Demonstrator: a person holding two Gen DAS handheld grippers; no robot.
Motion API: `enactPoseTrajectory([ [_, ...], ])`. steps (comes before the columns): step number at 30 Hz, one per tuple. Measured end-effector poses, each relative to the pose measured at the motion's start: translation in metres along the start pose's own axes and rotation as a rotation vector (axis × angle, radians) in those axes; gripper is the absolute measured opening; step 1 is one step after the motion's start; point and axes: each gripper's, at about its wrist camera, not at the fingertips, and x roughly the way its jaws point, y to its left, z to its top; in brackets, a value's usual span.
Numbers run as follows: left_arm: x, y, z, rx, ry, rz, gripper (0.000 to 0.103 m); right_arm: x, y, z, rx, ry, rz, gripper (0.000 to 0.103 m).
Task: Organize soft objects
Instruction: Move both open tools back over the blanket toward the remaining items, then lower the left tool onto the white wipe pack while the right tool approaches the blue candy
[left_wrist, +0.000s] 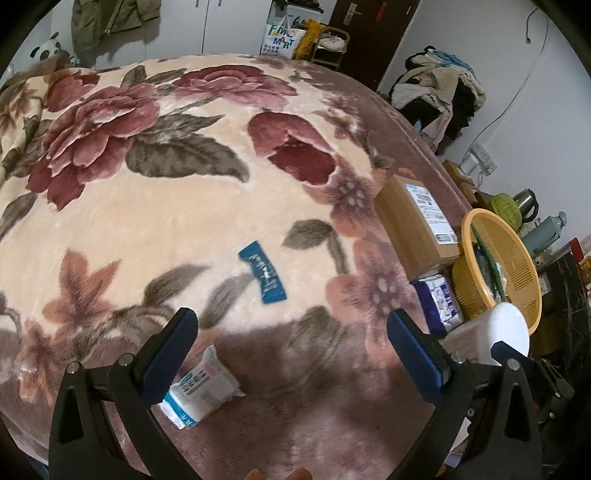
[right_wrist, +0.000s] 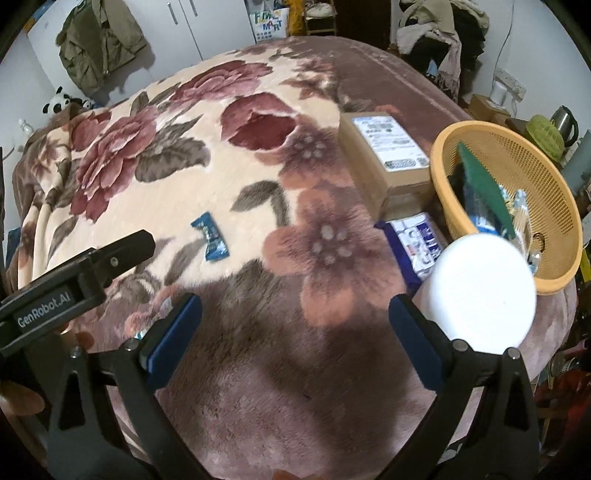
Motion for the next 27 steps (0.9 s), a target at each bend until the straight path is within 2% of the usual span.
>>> enactPoseTrajectory([
  [8,0.005,0.026,-0.018,-0.009,0.023,0.023,0.102,0.011,0.014,-0.015,-0.018,0.040,0.010,0.102],
  [18,0.029,0.097,-0.061,-0.101,0.130,0.060,0.102,0.042,0.028,-0.043,-0.030,0.129,0.029,0.102],
  [24,0.049,0.105,-0.082,-0.044,0.203,0.054,0.102,0.057,0.037,-0.054,-0.037,0.168,0.043,0.102],
  [27,0.063,0.105,-0.093,-0.024,0.241,0.052,0.099,0.065,0.038,-0.055,-0.041,0.189,0.042,0.102],
])
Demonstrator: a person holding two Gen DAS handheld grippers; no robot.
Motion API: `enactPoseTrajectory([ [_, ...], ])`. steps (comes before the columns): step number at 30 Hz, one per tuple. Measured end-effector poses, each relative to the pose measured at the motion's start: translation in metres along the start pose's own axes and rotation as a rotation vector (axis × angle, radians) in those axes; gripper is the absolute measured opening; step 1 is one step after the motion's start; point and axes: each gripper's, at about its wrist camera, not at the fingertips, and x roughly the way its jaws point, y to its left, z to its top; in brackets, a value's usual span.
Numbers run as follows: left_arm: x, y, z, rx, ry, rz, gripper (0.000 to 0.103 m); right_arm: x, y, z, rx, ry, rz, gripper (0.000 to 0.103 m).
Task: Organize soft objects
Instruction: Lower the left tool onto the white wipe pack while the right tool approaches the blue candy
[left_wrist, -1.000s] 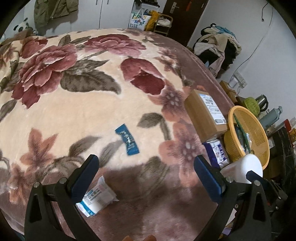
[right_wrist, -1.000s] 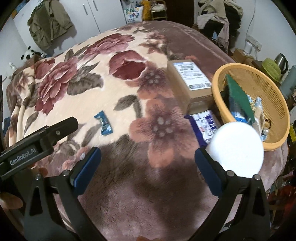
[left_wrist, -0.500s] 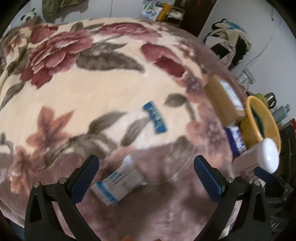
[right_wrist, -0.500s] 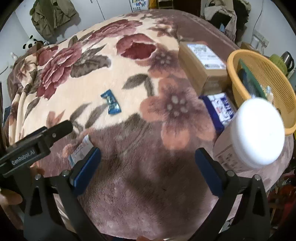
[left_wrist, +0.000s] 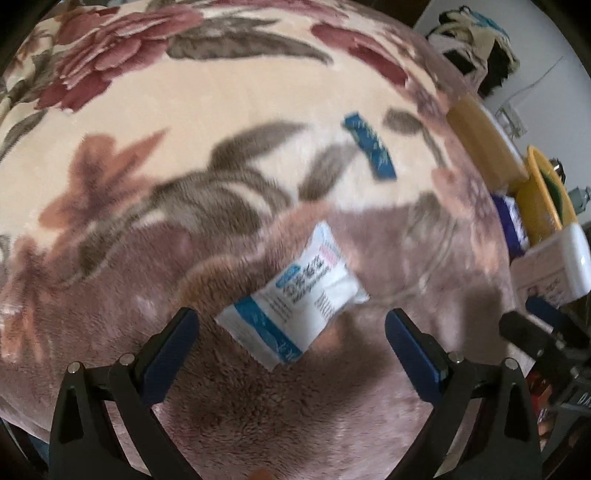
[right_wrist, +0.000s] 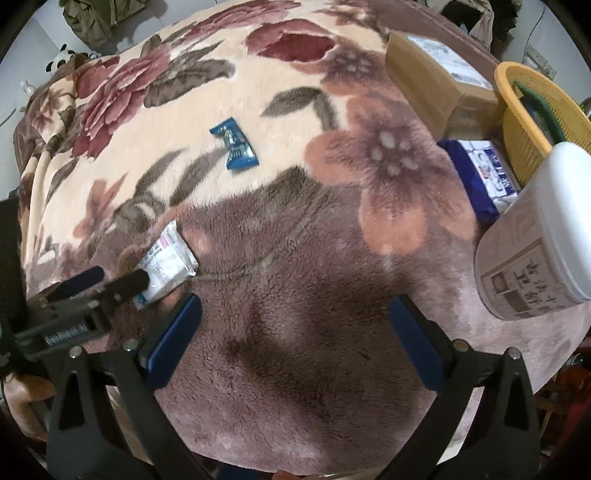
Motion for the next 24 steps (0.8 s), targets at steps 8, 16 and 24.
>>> enactPoseTrajectory([
  [8,0.025,-0.019,-0.009,0.167,0.040,0.066,0.087,0.017,-0.003,0.004,0.010,0.030,-0.002,0.102],
  [16,0.040,-0.031,-0.006,0.249,0.047,0.114,0.065,0.031,-0.001,0.005,0.011,0.056,0.010,0.102],
  [24,0.004,-0.001,0.010,0.011,-0.095,0.008,0.056,0.040,0.006,0.013,-0.004,0.066,0.022,0.102],
])
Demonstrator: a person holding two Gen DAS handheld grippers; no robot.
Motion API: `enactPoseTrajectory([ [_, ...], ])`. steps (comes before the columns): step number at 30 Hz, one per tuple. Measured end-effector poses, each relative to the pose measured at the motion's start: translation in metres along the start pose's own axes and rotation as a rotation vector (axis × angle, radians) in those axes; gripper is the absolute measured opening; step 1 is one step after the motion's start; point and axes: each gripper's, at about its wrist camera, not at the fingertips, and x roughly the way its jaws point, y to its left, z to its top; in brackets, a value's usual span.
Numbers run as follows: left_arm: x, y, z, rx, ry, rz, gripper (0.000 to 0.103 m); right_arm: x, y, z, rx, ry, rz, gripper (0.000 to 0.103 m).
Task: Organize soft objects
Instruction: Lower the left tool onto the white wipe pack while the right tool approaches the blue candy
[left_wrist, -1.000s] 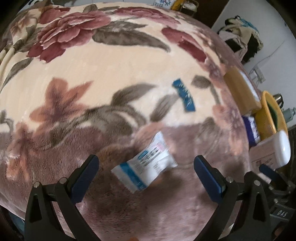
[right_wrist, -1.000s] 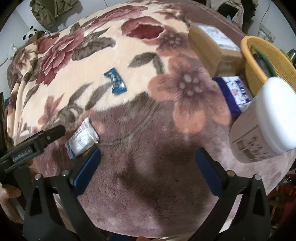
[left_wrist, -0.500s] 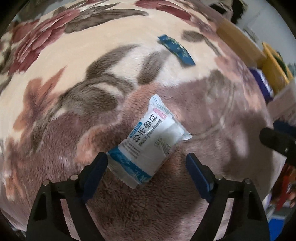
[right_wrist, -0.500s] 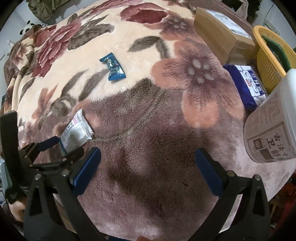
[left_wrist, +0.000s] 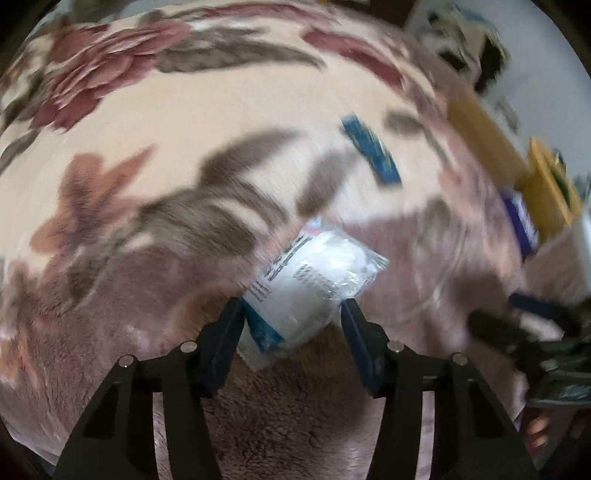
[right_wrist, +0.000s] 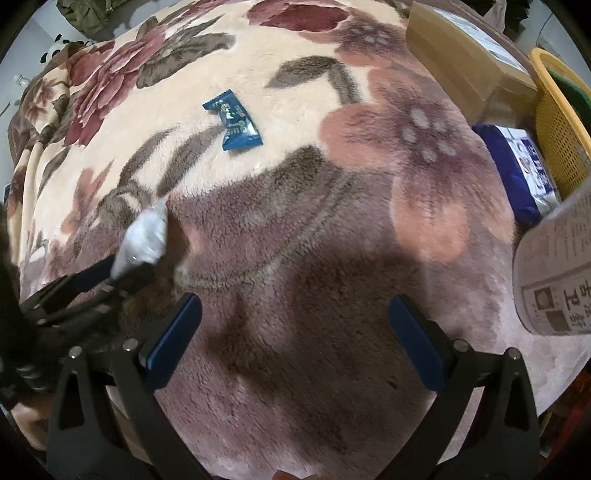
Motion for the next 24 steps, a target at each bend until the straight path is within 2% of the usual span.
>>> enactPoseTrajectory([
  [5,-0.014,0.026,0.017,-0.089,-0.093,0.058,0.056,0.006,0.013,0.013,-0.025,-0.004,0.012,0.102],
  [7,-0.006,0.038,0.025,-0.128,-0.071,0.075,0.056,0.009,0.019,0.018,-0.032,-0.005,0.010,0.102],
  [9,0.003,0.046,0.027,-0.150,-0.037,0.032,0.056,0.013,0.024,0.024,-0.039,-0.004,0.016,0.102],
  [11,0.010,0.045,0.025,-0.148,-0.021,-0.003,0.059,0.016,0.027,0.029,-0.047,-0.006,0.021,0.102],
  [15,0.018,0.044,0.021,-0.133,-0.008,-0.021,0.066,0.022,0.029,0.045,-0.062,-0.010,0.013,0.102],
  [17,0.017,0.039,0.019,-0.107,-0.001,-0.014,0.073,0.025,0.029,0.056,-0.074,-0.019,0.002,0.102],
  [21,0.019,0.029,0.021,-0.038,0.009,0.027,0.073,0.034,0.033,0.082,-0.102,-0.040,-0.028,0.102],
  [24,0.021,0.028,0.023,-0.034,0.008,0.030,0.073,0.042,0.035,0.100,-0.110,-0.045,-0.029,0.102],
])
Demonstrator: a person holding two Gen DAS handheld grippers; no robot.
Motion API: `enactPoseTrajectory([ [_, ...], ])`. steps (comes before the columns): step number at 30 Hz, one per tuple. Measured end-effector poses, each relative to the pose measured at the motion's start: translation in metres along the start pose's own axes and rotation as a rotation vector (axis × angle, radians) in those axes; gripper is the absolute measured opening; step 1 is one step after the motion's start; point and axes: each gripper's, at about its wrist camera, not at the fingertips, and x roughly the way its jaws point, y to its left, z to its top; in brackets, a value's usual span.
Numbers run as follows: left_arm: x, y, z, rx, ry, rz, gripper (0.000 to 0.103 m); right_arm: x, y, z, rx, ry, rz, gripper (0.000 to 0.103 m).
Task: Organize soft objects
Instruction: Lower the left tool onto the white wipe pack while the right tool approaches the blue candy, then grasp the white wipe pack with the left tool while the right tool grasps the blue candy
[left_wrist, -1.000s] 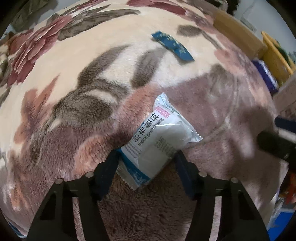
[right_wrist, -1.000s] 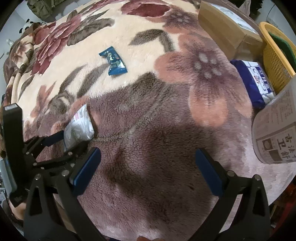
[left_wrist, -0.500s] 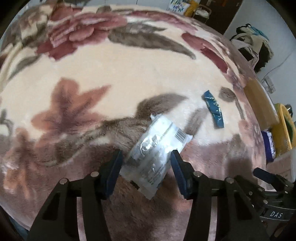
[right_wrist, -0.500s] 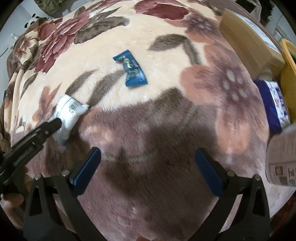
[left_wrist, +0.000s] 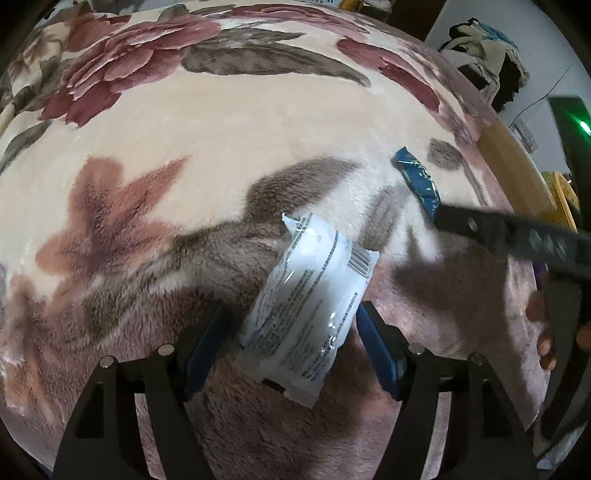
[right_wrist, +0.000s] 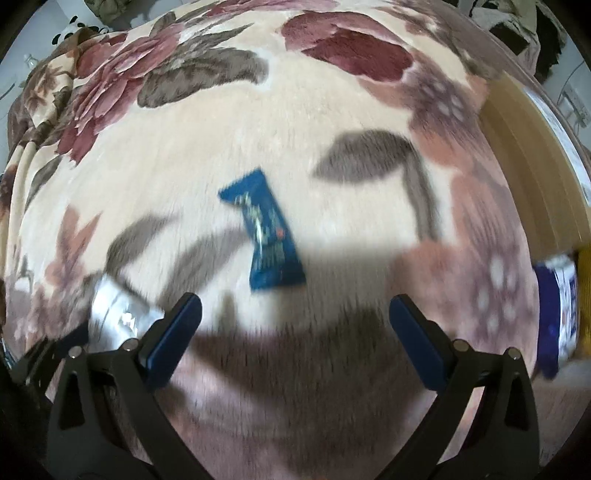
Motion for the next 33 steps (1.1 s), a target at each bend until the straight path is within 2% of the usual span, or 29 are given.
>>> enactPoseTrajectory([
  [3,-0.001,0.000,0.001,0.011,-0.005,0.007,0.073,0.008,0.002,0.013,0.002,-0.006,0.025,0.100],
  [5,-0.004,0.002,0.001,0.025,-0.006,0.014,0.074,0.012,0.005,0.019,-0.006,-0.018,0.031,0.092],
  [7,-0.005,0.002,0.003,0.031,-0.008,0.016,0.074,0.018,0.009,0.024,-0.022,-0.005,0.031,0.066],
  [8,-0.005,0.003,0.004,0.032,-0.008,0.015,0.074,0.022,0.011,0.026,-0.032,0.007,0.034,0.058],
  [9,-0.005,0.004,0.004,0.032,-0.005,0.014,0.074,0.025,0.012,0.027,-0.041,0.014,0.034,0.039],
  [10,-0.004,0.004,0.004,0.032,-0.001,0.014,0.074,0.026,0.013,0.026,-0.048,0.018,0.032,0.030],
  [12,-0.001,0.005,0.005,0.025,0.010,0.008,0.075,0.021,0.013,0.020,-0.048,0.011,0.047,0.027],
  [20,0.008,0.002,0.002,0.017,0.028,0.012,0.075,-0.008,0.005,-0.042,-0.029,0.071,0.135,0.027],
  [23,0.012,0.001,0.003,0.017,0.032,0.026,0.075,-0.005,0.008,-0.049,-0.041,0.077,0.130,0.028],
  [27,0.011,0.001,0.004,0.012,0.031,0.025,0.075,-0.005,0.008,-0.044,-0.025,0.023,0.085,0.029],
  [29,0.011,0.002,0.005,0.008,0.027,0.020,0.074,-0.006,0.009,-0.038,-0.025,-0.008,0.078,0.044],
  [30,0.012,0.003,0.005,0.002,0.026,0.018,0.074,-0.005,0.010,-0.036,-0.025,-0.012,0.082,0.059],
  [33,0.012,0.006,0.004,-0.014,0.023,0.006,0.074,0.001,0.015,-0.028,-0.034,-0.021,0.067,0.060],
])
